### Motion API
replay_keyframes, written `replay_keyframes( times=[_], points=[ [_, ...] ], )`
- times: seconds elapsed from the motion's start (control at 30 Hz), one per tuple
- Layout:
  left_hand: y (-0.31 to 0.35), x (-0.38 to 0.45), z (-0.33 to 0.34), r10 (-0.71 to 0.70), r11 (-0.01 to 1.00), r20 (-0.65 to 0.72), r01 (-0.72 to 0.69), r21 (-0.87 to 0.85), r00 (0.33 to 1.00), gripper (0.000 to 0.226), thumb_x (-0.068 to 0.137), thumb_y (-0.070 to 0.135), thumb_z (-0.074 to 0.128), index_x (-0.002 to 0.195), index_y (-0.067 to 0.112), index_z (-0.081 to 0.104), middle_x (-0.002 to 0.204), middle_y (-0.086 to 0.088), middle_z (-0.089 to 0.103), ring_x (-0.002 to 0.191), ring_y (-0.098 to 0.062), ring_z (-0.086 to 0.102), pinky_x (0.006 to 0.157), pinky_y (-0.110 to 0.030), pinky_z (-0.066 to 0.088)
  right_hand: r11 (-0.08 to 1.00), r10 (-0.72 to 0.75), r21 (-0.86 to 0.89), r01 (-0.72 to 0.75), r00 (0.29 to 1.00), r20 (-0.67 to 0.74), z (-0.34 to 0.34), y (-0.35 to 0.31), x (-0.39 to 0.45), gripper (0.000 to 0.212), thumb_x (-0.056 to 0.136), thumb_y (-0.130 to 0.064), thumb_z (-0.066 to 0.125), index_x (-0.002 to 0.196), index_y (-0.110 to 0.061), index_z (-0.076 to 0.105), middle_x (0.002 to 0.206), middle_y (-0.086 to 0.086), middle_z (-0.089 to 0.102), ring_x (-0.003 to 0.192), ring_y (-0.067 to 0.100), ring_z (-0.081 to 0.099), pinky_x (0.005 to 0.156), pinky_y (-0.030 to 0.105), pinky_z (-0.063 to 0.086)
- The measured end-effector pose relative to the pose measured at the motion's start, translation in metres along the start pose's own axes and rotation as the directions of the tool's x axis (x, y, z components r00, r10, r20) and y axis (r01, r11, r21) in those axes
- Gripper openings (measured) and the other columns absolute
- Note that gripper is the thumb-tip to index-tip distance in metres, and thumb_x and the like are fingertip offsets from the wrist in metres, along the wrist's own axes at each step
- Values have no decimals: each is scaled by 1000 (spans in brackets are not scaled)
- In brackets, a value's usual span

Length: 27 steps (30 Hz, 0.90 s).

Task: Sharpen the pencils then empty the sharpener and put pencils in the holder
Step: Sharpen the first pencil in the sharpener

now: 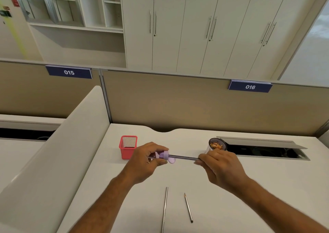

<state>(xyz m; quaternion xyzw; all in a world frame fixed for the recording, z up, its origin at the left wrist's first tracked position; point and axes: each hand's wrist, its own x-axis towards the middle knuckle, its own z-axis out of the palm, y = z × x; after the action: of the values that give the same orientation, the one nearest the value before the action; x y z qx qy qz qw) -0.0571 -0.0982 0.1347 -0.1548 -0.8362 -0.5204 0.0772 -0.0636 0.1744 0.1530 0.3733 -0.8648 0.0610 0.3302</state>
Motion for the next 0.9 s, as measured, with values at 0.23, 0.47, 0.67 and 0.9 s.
replay_keyframes(
  times=[0.23,0.47,0.67,0.9],
  points=[
    [-4,4,0,177,982,-66,-172,74,982,27,74,5,79,95,19,70,95,15,64,90,-14,61,72,-20,53,915,268,177,-364,872,409,-2,-1,10,46,92,-53,32,74,-25,63,51,-14,49,46,5,42,50,27,31],
    [0,4,-4,34,998,46,-36,43,998,24,79,21,77,100,27,68,97,14,69,88,-10,64,72,-17,53,995,38,87,-44,997,67,-4,6,5,19,87,-34,65,82,-17,71,64,-5,64,53,16,56,45,27,44],
    [5,7,-4,7,1000,54,-7,1,999,19,81,19,75,97,25,69,93,10,70,84,-12,64,69,-16,51,994,-47,-99,40,997,-65,0,3,3,23,92,-26,65,78,-9,69,59,2,55,53,26,47,46,36,44],
    [5,12,-2,244,969,-108,-239,60,964,16,74,12,78,85,20,70,89,13,64,83,-15,61,69,-27,52,982,158,77,-175,970,187,-1,-1,9,45,95,-47,37,70,-20,64,52,-5,60,43,20,53,39,26,38]
  ],
)
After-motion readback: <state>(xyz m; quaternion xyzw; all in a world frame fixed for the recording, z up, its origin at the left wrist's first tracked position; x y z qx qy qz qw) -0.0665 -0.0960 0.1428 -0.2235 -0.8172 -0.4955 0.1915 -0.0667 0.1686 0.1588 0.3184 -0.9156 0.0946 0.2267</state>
